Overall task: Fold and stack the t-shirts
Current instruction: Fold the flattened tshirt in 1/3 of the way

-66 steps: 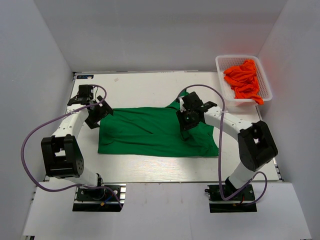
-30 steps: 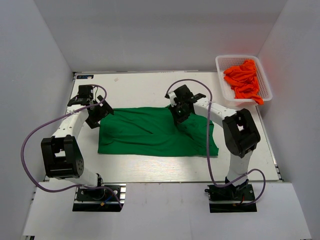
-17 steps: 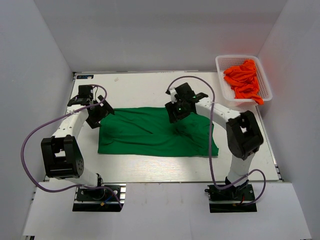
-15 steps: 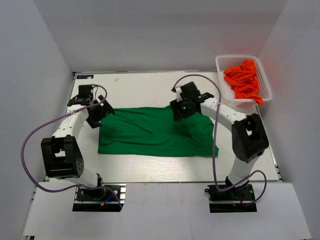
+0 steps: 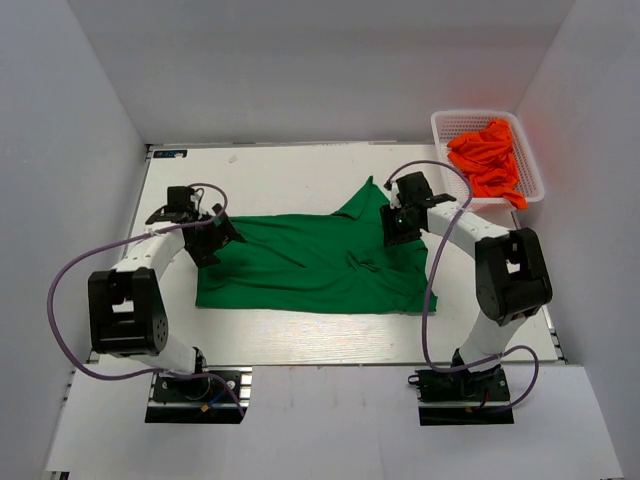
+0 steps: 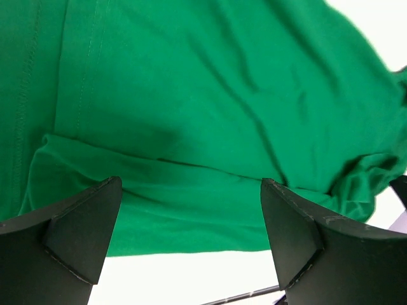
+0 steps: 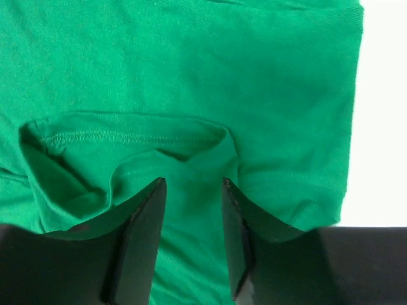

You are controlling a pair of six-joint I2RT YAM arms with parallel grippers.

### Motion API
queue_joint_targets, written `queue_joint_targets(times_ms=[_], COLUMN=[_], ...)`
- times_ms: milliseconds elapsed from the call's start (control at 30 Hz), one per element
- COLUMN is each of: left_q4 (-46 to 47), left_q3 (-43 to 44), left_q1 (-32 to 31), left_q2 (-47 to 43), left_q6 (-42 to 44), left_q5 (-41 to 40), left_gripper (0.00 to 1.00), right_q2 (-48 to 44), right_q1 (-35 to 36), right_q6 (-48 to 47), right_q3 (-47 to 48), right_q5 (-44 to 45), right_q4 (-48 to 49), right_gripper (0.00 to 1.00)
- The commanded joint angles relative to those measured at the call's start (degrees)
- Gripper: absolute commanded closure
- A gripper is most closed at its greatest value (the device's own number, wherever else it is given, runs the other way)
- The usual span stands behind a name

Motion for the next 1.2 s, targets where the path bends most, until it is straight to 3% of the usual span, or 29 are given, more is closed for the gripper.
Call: queue_joint_targets(times_ms=[0, 333, 400, 467, 567, 867, 1167], left_q4=[3.8, 3.8, 3.8, 3.8, 3.3, 2.8, 2.2], left_q3=[-1.6, -3.5, -3.5, -3.5, -3.5, -5.1, -5.7], left_q1=[-0.7, -0.7, -0.7, -0.7, -0.7, 0.4, 0.4], left_q2=[0.8, 6.2, 6.8, 7.4, 7.4, 6.8, 6.2], left_q6=[0.9, -0.2, -0.2, -0.7, -0.7, -1.8, -2.3], left_q5=[1.1, -4.4, -4.4, -4.4, -5.1, -6.7, -7.3], left_gripper=[0.0, 0.0, 0.0, 0.0, 0.0, 0.0, 0.0], right_q2=[1.7, 5.2, 5.2, 5.2, 5.1, 2.5, 3.3], right_q1=[-0.2, -1.2, -1.5, -1.6, -1.6, -3.1, -3.9], right_q6=[-1.1, -0.8, 0.3, 0.9, 2.0, 10.3, 13.5], right_q3=[1.6, 1.7, 1.1, 1.0, 1.7, 2.2, 2.8], right_q5=[-2.4, 0.0, 1.1, 1.3, 2.0, 12.6, 13.6], right_q4=[3.7, 7.1, 7.6, 8.4, 7.6, 1.8, -0.2], right_gripper=[0.55, 0.56, 0.62, 0.81, 1.0, 1.0, 1.0])
